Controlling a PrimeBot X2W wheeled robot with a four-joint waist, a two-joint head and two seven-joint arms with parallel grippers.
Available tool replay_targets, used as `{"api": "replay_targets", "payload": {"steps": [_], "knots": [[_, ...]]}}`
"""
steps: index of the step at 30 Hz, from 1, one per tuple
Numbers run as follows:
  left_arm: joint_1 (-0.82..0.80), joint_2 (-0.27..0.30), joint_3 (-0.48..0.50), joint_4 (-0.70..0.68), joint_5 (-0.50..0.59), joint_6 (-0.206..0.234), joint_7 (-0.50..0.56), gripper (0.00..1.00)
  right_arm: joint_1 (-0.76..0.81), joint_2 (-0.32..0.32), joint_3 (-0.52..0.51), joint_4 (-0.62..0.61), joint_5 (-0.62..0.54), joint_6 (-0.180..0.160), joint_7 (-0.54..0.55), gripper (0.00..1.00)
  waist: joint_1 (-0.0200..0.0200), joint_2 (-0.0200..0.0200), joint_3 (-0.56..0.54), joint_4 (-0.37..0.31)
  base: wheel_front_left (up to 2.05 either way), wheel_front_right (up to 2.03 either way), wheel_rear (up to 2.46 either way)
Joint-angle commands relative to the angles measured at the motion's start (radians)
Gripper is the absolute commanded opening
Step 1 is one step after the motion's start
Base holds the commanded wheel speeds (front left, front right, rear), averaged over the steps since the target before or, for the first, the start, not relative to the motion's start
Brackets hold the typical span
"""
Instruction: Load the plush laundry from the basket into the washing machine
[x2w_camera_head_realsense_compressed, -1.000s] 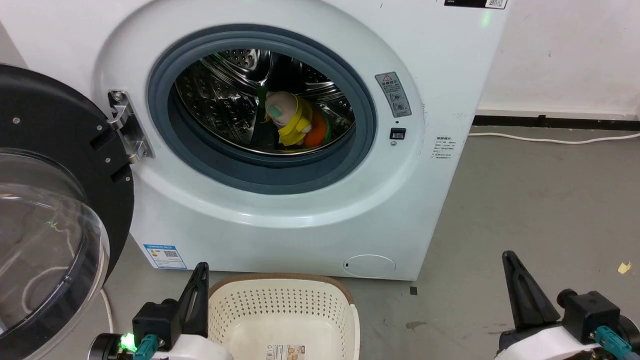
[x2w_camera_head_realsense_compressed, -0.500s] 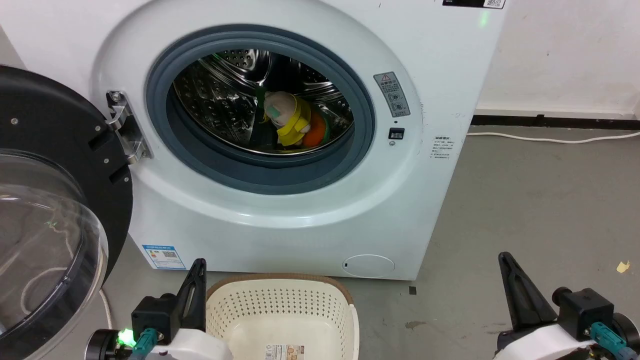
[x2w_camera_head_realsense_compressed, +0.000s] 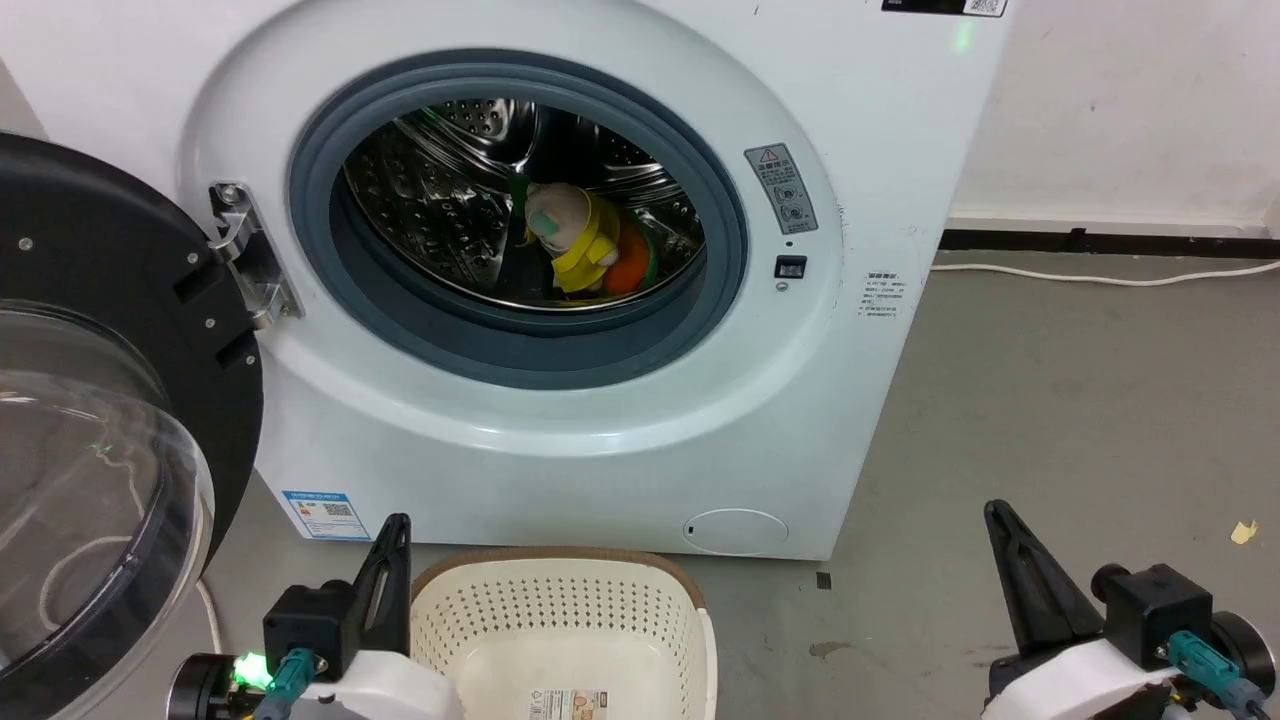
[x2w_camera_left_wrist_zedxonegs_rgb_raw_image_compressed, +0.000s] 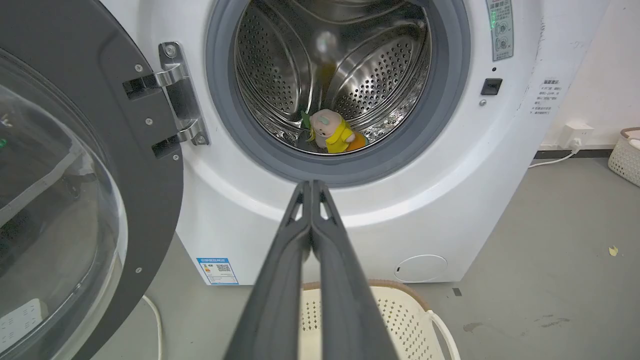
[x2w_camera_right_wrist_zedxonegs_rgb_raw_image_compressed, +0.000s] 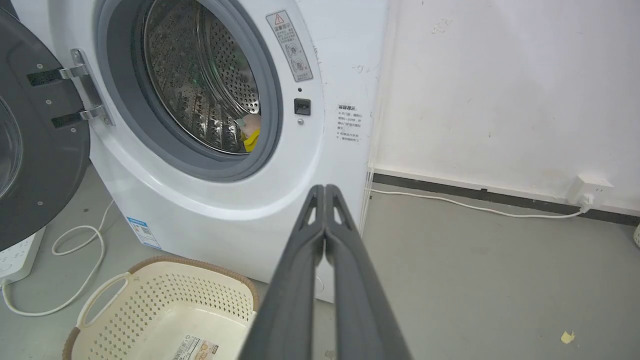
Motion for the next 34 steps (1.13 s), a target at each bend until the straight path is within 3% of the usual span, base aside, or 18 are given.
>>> {"api": "replay_targets", "payload": {"steps": [1, 34], "knots": [[-0.014, -0.007, 0.01, -0.007, 0.011, -0.005, 0.006, 0.0, -0.012, 0.001, 0.001, 0.003, -0.01, -0.001, 0.006, 0.0, 0.0, 0.0, 0.0, 0.0, 0.0, 0.0, 0.0], [-0.024, -0.056, 0.076, -0.023, 0.084, -0.043, 0.069, 0.0, -0.031, 0.001, 0.003, 0.005, -0.049, -0.001, 0.07, 0.0, 0.0, 0.0, 0.0, -0.007, 0.0, 0.0, 0.0]]}}
